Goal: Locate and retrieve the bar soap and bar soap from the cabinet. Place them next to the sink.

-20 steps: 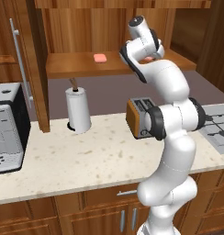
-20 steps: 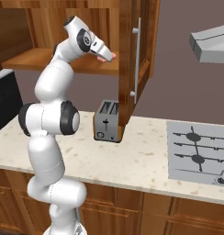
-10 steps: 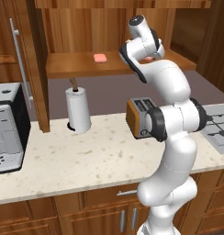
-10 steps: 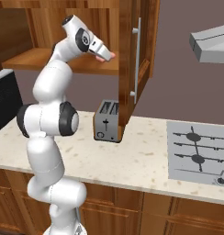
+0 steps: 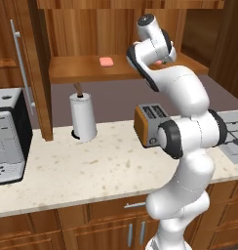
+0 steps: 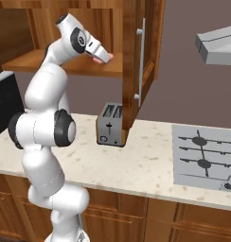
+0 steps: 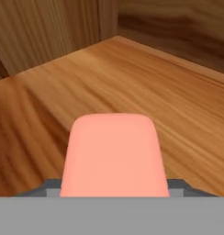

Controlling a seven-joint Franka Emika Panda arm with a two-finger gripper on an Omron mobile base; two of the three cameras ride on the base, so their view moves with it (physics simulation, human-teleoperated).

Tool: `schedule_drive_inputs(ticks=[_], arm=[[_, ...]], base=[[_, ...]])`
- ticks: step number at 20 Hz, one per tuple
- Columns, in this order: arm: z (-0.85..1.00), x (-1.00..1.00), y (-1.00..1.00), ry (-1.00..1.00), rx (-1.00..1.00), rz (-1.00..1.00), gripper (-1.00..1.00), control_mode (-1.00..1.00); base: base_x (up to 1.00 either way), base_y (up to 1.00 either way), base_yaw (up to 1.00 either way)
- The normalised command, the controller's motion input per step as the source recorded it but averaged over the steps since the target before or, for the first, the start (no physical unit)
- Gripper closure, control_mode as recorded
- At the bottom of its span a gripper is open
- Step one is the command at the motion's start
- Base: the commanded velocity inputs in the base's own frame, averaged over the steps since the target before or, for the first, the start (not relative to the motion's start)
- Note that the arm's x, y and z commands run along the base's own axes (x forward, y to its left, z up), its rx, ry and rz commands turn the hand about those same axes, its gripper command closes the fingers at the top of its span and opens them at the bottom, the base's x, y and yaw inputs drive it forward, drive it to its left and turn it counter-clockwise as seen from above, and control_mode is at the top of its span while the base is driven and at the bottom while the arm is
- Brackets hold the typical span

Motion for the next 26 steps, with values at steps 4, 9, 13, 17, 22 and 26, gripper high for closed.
schedule_drive_inputs(ticks=[4, 9, 13, 17, 22, 26], arm=[[0.0, -0.52, 0.02, -0.04, 0.0, 0.01, 1.0, -1.0], [0.03, -0.65, 0.0, -0.05, 0.0, 0.05, 1.0, -1.0], [0.06, -0.84, 0.0, -0.08, 0.01, 0.09, 1.0, -1.0], [0.04, -0.96, 0.0, -0.07, 0.01, 0.08, 1.0, -1.0], [0.0, -1.0, 0.0, -0.02, 0.0, 0.1, 1.0, -1.0], [0.0, -1.0, 0.01, -0.01, 0.0, 0.11, 1.0, -1.0]], base=[[0.0, 0.0, 0.0], [0.0, 0.0, 0.0], [0.0, 0.0, 0.0], [0.0, 0.0, 0.0], [0.0, 0.0, 0.0], [0.0, 0.0, 0.0]])
